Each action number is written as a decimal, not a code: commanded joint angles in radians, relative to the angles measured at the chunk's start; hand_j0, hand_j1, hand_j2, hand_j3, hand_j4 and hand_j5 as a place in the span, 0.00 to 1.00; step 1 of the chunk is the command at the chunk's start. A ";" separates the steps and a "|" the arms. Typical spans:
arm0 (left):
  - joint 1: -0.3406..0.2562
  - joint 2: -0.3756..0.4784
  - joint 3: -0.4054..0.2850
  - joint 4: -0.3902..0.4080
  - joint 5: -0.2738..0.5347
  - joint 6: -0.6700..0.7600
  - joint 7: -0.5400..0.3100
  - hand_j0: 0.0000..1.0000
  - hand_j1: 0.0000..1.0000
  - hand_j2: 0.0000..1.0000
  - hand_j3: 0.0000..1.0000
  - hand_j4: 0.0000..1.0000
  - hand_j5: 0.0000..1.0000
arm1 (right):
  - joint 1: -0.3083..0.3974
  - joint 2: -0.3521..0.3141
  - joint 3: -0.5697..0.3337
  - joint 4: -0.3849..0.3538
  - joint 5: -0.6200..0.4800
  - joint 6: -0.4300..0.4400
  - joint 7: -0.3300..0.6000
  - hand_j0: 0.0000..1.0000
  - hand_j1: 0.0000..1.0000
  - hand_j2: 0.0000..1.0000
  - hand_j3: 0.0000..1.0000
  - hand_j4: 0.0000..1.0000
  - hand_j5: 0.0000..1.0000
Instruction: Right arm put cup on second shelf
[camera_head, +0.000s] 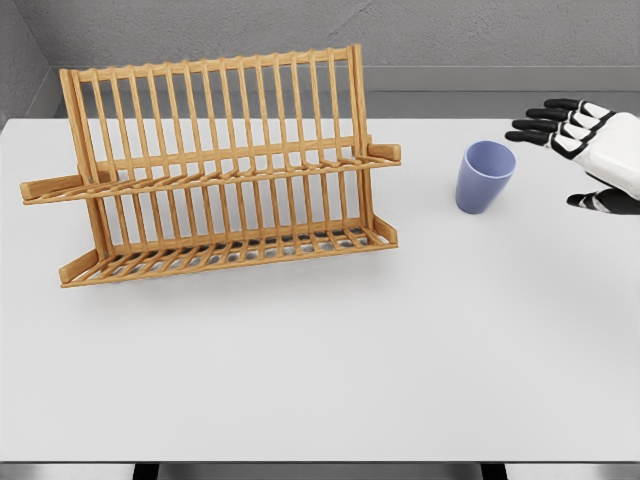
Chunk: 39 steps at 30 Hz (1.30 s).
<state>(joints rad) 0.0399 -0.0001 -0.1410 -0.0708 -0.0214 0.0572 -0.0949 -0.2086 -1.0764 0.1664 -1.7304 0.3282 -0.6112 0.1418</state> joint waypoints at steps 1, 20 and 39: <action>0.000 0.000 0.000 0.000 0.000 0.000 0.000 1.00 1.00 1.00 1.00 1.00 1.00 | 0.000 -0.005 0.001 -0.003 -0.006 0.000 -0.001 1.00 1.00 1.00 1.00 1.00 1.00; 0.000 0.000 0.000 0.000 0.000 0.000 0.000 1.00 1.00 1.00 1.00 1.00 1.00 | -0.655 0.200 0.562 0.390 -0.005 0.061 0.469 1.00 1.00 1.00 1.00 1.00 1.00; 0.000 0.000 0.000 0.000 0.000 0.001 0.000 1.00 1.00 1.00 1.00 1.00 1.00 | -0.749 0.288 0.660 0.540 -0.003 0.062 0.469 1.00 1.00 1.00 1.00 1.00 1.00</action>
<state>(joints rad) 0.0399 -0.0001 -0.1410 -0.0708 -0.0214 0.0573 -0.0949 -0.9572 -0.7928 0.8169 -1.1988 0.3294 -0.5516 0.6113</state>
